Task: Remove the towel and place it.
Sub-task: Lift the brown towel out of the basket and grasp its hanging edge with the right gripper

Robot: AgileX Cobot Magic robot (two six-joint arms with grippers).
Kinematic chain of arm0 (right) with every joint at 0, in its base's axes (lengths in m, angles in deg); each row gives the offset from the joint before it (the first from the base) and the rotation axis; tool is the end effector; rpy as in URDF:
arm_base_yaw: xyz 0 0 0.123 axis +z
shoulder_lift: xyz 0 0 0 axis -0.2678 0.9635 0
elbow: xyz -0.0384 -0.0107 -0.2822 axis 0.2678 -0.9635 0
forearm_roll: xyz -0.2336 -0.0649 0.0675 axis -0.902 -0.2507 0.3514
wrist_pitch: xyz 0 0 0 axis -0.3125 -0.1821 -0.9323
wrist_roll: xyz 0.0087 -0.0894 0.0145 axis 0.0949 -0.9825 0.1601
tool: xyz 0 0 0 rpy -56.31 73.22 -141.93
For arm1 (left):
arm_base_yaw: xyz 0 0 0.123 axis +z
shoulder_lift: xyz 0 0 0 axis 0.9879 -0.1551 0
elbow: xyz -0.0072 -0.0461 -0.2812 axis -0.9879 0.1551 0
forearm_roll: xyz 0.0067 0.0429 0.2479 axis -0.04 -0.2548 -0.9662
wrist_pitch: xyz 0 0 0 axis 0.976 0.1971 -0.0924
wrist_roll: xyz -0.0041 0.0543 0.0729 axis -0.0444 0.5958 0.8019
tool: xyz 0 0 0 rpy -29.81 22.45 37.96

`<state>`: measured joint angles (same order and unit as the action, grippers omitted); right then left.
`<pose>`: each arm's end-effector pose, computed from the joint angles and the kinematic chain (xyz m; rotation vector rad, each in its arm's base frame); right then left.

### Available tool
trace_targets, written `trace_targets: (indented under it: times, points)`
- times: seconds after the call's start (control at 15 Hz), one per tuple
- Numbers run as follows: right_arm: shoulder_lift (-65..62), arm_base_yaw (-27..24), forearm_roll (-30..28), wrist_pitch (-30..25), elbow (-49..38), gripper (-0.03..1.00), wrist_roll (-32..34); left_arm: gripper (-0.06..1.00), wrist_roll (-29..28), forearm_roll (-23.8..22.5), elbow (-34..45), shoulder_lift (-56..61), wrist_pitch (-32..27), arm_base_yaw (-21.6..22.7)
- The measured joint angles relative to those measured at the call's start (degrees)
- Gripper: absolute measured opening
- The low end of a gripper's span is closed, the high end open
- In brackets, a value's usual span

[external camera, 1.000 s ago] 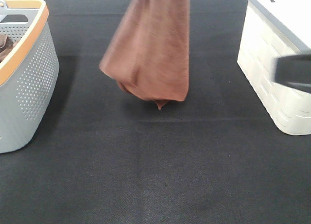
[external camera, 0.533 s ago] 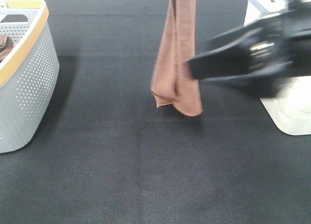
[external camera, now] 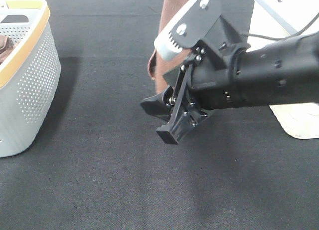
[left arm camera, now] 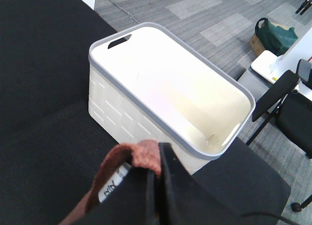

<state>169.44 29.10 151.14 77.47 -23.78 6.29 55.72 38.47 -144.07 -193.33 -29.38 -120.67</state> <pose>0.2018 0.1993 0.2359 -1.0370 1.9162 0.3249 0.2998 -0.2758 0.4778 0.6090 1.9982 -0.8293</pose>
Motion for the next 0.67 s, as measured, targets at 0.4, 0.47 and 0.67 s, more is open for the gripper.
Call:
trace_targets:
  times: [0.4,0.47,0.67]
  points:
    - [0.80,0.00,0.06,-0.74,3.84,0.59,0.00,0.00,0.00,0.11,0.00,0.00,0.69,0.00]
    - [1.49,0.00,0.06,1.43,3.84,0.59,0.17,0.00,0.00,0.11,0.00,0.00,0.69,0.00]
    - [3.95,0.00,3.04,11.00,3.90,0.59,1.60,0.00,0.00,0.11,0.00,0.00,0.69,0.00]
